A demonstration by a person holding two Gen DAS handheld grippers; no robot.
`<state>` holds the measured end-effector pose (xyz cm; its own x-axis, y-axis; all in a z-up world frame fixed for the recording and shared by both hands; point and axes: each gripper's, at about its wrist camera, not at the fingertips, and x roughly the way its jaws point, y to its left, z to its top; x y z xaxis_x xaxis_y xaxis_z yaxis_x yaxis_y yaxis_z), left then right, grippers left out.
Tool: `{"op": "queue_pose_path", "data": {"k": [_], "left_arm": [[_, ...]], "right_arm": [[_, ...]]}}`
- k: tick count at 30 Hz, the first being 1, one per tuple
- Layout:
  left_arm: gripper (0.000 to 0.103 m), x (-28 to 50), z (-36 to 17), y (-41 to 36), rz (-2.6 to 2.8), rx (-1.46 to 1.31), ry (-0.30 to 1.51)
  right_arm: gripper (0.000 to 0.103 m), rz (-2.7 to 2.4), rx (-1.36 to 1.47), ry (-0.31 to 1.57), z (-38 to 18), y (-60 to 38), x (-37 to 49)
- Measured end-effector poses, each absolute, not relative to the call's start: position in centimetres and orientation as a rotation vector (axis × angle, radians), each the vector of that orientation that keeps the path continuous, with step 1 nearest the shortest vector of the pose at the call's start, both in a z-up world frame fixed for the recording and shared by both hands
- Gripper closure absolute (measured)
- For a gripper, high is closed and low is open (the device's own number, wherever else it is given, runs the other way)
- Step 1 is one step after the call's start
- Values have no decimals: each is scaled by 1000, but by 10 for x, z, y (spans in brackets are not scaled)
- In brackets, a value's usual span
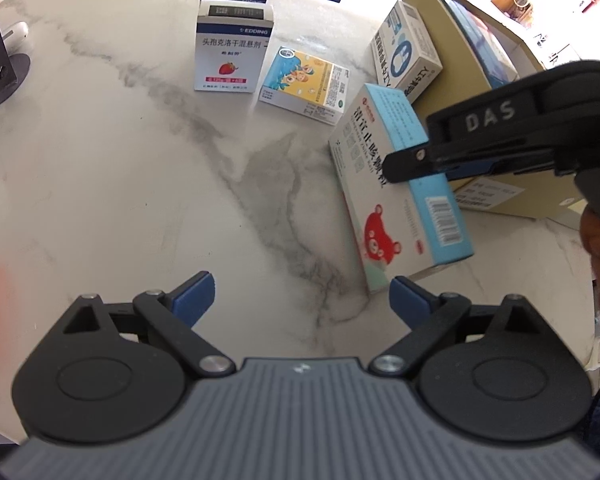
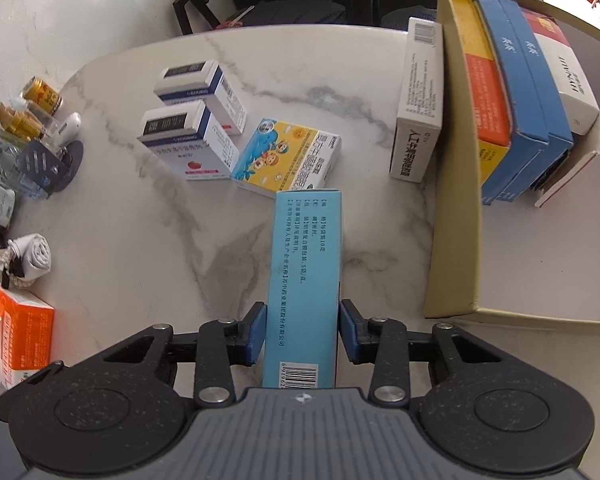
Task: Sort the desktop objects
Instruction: 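Carry the light-blue box upright with the right tool over the shoe box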
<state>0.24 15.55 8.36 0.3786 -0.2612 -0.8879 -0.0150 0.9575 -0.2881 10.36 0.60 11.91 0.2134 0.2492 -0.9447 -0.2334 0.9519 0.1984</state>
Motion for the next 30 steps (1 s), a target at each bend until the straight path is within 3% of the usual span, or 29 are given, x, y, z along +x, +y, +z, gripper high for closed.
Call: {"op": "queue_pose_path", "data": {"k": [30], "left_arm": [[4, 15, 94, 145, -143, -227, 1168]], "right_arm": [[62, 393, 150, 1216, 159, -23, 114]]}}
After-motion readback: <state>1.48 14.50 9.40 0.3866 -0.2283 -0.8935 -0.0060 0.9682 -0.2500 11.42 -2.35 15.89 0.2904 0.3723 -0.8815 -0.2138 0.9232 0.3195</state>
